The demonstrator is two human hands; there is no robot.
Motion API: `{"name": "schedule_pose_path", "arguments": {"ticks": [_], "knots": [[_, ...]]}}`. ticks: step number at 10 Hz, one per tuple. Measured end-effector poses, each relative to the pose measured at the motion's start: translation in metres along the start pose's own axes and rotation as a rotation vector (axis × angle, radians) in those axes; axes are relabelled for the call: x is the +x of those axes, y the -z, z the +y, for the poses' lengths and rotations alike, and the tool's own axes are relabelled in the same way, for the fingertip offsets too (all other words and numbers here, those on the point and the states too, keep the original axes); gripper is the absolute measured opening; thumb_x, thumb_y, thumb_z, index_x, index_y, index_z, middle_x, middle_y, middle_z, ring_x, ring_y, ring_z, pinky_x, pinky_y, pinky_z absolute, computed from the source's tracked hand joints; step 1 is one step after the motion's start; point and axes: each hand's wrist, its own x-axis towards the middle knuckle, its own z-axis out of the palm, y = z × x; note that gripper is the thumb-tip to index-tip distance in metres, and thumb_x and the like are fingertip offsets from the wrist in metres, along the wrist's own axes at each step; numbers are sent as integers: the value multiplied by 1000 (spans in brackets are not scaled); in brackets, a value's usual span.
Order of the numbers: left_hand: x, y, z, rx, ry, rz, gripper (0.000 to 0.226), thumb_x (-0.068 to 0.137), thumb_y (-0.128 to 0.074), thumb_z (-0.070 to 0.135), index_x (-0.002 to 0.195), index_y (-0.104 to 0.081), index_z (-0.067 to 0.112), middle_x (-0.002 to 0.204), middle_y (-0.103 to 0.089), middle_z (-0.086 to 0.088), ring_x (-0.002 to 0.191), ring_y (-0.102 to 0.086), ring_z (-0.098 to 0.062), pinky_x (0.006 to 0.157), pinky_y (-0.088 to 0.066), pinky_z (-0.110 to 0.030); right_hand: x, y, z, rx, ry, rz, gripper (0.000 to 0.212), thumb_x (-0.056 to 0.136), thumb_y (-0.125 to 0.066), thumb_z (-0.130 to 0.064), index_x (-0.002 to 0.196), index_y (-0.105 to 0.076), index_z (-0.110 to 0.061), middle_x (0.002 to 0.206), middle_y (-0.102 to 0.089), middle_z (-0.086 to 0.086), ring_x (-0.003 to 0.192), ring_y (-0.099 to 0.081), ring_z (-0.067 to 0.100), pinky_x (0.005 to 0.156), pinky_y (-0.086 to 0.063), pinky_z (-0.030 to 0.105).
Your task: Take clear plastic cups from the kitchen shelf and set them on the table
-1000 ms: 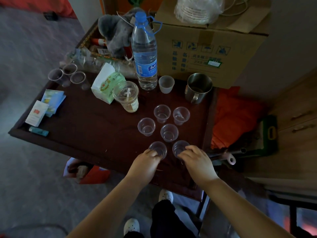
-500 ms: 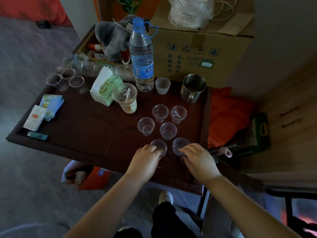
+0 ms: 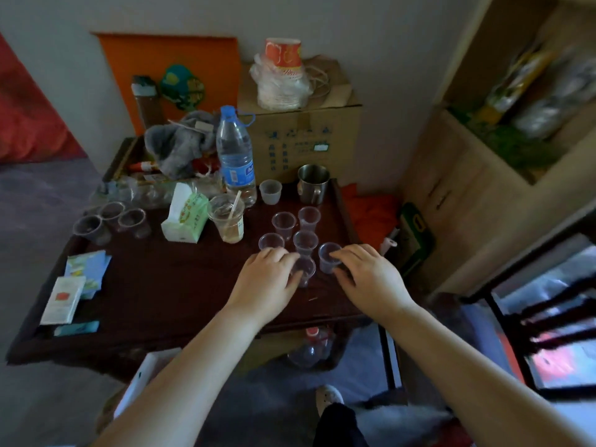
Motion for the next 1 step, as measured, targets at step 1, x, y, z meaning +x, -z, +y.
{"name": "schedule_pose_path", "arguments": {"ticks": [1], "knots": [[-18, 44, 6, 25, -95, 92, 37, 91, -50, 31, 123, -54, 14, 118, -60, -3, 113, -50, -22, 92, -43, -40, -21, 29, -44, -59, -9, 107, 27, 84, -61, -22, 111, -61, -15, 106, -64, -1, 101, -55, 18, 75, -48, 30]]}}
